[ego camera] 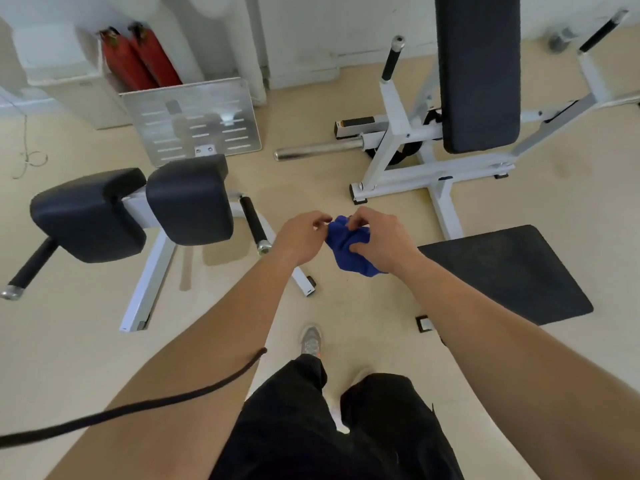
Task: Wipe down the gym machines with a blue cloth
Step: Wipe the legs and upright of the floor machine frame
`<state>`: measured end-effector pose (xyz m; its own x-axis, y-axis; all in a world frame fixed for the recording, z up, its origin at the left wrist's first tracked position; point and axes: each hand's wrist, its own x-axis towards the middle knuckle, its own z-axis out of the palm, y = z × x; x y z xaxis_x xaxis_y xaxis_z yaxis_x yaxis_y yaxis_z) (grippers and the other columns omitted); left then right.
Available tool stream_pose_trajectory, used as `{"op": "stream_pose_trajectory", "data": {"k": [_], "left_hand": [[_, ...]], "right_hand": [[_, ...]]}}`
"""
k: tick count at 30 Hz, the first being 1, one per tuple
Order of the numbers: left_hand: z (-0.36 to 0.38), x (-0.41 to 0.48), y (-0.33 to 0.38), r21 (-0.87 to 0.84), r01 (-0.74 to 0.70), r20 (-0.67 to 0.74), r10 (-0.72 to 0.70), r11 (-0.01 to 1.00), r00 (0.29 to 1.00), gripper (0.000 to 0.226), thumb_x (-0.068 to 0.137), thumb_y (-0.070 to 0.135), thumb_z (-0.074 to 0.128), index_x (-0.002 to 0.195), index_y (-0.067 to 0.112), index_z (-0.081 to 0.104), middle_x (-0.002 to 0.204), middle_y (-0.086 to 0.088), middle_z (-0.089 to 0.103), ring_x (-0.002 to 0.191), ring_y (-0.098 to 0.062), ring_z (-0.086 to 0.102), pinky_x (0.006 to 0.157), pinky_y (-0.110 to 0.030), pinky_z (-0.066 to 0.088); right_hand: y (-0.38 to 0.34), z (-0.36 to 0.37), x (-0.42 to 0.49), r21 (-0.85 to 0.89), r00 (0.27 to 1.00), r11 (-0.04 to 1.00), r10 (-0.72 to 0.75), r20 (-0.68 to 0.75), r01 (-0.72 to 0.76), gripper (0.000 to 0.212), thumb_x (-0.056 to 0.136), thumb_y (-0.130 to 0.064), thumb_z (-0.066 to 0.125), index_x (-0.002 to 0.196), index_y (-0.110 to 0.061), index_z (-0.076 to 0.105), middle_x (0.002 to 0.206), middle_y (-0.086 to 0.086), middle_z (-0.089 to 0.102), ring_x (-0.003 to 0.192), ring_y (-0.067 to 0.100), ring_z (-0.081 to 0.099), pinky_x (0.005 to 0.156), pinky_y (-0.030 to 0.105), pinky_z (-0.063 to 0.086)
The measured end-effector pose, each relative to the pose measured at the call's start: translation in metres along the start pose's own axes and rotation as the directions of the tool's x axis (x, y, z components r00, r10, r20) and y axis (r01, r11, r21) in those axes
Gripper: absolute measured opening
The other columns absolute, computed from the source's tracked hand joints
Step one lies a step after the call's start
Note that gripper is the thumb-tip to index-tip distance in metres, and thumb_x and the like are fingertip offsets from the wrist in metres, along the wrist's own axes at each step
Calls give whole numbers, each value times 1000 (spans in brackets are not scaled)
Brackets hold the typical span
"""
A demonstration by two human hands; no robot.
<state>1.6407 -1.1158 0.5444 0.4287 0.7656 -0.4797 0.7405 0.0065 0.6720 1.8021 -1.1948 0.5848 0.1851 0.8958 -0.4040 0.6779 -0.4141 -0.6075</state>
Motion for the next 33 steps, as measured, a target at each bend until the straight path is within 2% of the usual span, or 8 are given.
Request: {"op": "stream_pose_trajectory", "data": {"k": [6,10,14,17,21,25,29,33], "left_hand": [[32,8,6,-257,110,-42,-125,960,991,16,97,23,54,104,15,67,103,4,66,93,-14,59,79,-24,45],[75,12,-13,-94,221,-184,-235,971,954,6,89,24,65,94,22,66,97,6,60,90,-16,58,78,-28,45],[128,32,-40,-152,255,-360,-294,955,886,12,89,22,64,99,21,69,102,3,65,95,-19,56,84,-33,46],[168,54,-68,-130,270,-376,-300,954,877,14,87,25,61,99,30,67,105,14,65,101,-18,54,90,-31,42],[213,88,-112,-63,259,-413,-261,964,872,17,86,21,62,99,32,66,112,21,62,110,-14,46,87,-21,36],[251,115,-159,100,238,-468,-166,966,868,13,87,25,66,99,26,71,113,15,62,111,-15,45,79,-25,46],[288,133,-212,271,272,-530,-93,923,843,15,82,33,75,90,20,73,112,0,62,109,-26,54,73,-34,51],[313,142,-264,440,292,-442,-79,849,894,30,85,51,63,85,21,69,108,-1,62,108,-27,53,73,-37,50]], "right_hand": [[44,-3,41,18,984,996,-90,153,88,29,76,-7,63,96,-27,57,105,2,64,90,24,62,76,39,55],[84,16,68,71,927,977,-211,310,199,38,73,-11,69,104,-29,57,112,-1,55,90,17,61,72,29,50],[141,46,109,-34,863,957,-244,442,288,64,80,-24,73,137,-37,46,118,-4,46,93,16,58,83,33,51],[182,79,140,-90,797,944,-214,565,317,63,89,-39,66,145,-43,38,116,-4,43,93,17,57,84,31,47],[228,131,172,-38,796,962,-202,570,271,34,93,-42,56,127,-38,53,112,-5,48,90,17,62,84,39,52],[265,185,202,-93,811,919,-285,511,382,16,85,-28,69,99,-25,64,113,-4,44,104,20,48,80,32,43],[291,231,218,-138,831,884,-351,432,446,19,76,-26,76,75,-26,57,109,-6,50,98,17,46,74,32,46],[310,270,232,-185,818,888,-285,499,422,18,82,-29,68,77,-23,52,83,-6,60,76,21,58,65,36,47]]}}
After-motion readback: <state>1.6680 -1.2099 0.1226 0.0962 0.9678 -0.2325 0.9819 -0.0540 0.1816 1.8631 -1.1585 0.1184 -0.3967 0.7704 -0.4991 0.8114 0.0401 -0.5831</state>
